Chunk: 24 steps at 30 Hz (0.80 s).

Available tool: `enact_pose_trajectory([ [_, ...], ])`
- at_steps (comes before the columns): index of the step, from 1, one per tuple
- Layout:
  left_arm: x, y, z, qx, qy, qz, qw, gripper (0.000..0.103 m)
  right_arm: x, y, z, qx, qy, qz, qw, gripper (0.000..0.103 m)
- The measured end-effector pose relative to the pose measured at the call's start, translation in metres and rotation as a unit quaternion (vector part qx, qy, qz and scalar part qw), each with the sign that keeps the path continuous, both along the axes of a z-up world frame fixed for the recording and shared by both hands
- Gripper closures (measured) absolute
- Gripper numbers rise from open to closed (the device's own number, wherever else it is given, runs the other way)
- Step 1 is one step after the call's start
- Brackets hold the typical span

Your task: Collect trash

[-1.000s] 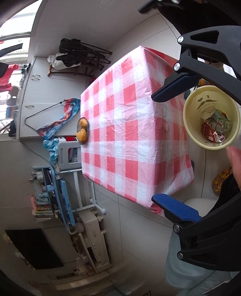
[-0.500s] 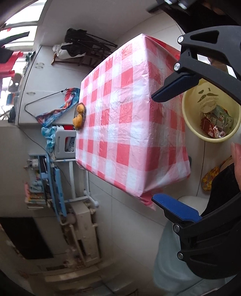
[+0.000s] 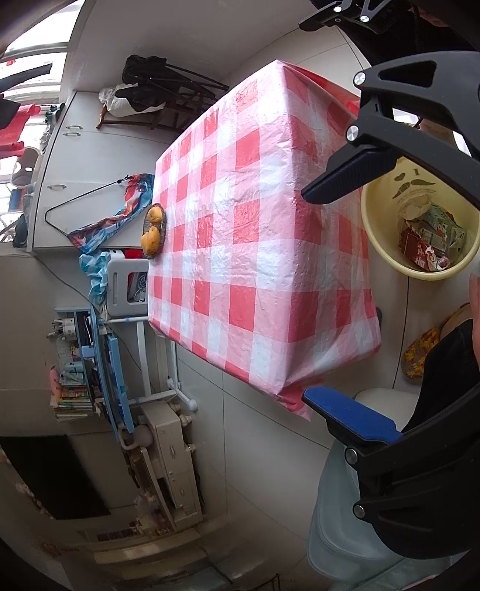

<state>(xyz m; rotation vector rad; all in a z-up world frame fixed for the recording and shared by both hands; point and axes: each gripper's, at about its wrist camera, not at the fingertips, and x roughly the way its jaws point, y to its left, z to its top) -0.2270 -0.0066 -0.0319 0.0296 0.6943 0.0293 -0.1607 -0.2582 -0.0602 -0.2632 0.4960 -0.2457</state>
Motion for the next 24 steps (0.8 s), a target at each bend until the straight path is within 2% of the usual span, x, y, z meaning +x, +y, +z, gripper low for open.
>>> enact_pose_trajectory([
  [12, -0.001, -0.003, -0.002, -0.001, 0.005, -0.005, 1.0, 0.007, 0.002, 0.007, -0.002, -0.011, 0.008, 0.017, 1.0, 0.008],
  [17, 0.0, 0.003, -0.004, -0.021, 0.003, 0.001, 0.9998, 0.007, 0.003, 0.008, -0.002, -0.013, 0.011, 0.021, 1.0, 0.008],
  [21, -0.001, 0.014, -0.003, -0.052, -0.008, 0.013, 0.9985, 0.007, 0.003, 0.01, -0.003, -0.016, 0.014, 0.025, 0.999, 0.008],
  [24, -0.001, 0.014, -0.002, -0.04, -0.016, 0.016, 0.9989, 0.007, 0.002, 0.012, -0.004, -0.018, 0.014, 0.028, 0.999, 0.008],
])
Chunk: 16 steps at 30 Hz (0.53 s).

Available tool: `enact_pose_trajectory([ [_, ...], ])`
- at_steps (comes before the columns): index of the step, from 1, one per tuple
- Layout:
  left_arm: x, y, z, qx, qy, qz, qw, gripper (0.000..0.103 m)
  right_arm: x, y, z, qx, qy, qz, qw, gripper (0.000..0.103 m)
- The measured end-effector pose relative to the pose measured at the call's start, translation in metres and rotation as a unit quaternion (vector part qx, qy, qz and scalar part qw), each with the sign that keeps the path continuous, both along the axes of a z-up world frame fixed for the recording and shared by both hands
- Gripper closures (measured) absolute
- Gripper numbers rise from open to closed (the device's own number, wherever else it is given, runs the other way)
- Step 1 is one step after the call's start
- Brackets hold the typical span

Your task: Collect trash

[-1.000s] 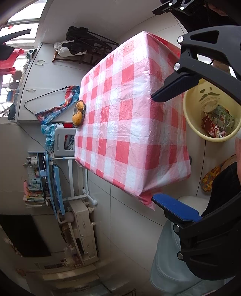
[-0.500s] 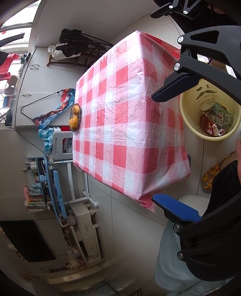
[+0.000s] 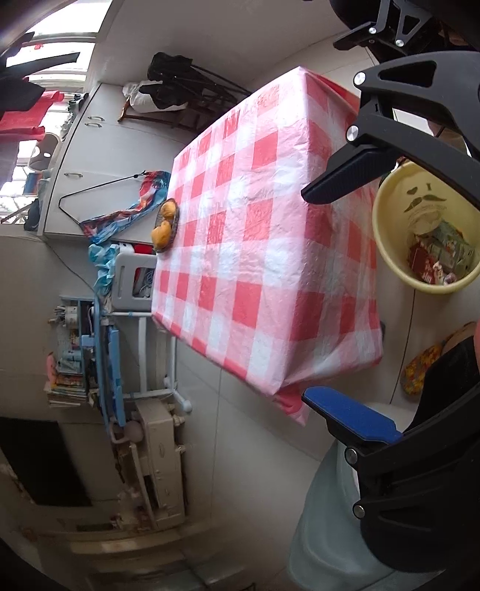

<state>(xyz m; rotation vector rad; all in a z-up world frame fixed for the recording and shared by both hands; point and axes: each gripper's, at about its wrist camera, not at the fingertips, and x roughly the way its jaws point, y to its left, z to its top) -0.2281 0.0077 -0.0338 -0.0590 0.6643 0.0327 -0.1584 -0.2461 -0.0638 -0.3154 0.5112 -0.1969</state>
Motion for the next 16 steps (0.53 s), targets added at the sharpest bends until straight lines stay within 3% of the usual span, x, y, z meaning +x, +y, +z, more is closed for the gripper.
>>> enact_pose_trajectory([
  [10, 0.017, -0.019, -0.001, 0.008, 0.042, -0.038, 0.9984, 0.007, -0.014, 0.003, 0.017, -0.001, -0.008, 0.018, 1.0, 0.008],
  [16, 0.013, -0.014, -0.001, 0.027, 0.039, -0.031, 0.9984, 0.007, -0.005, 0.019, 0.018, 0.007, 0.008, 0.043, 0.999, 0.008],
])
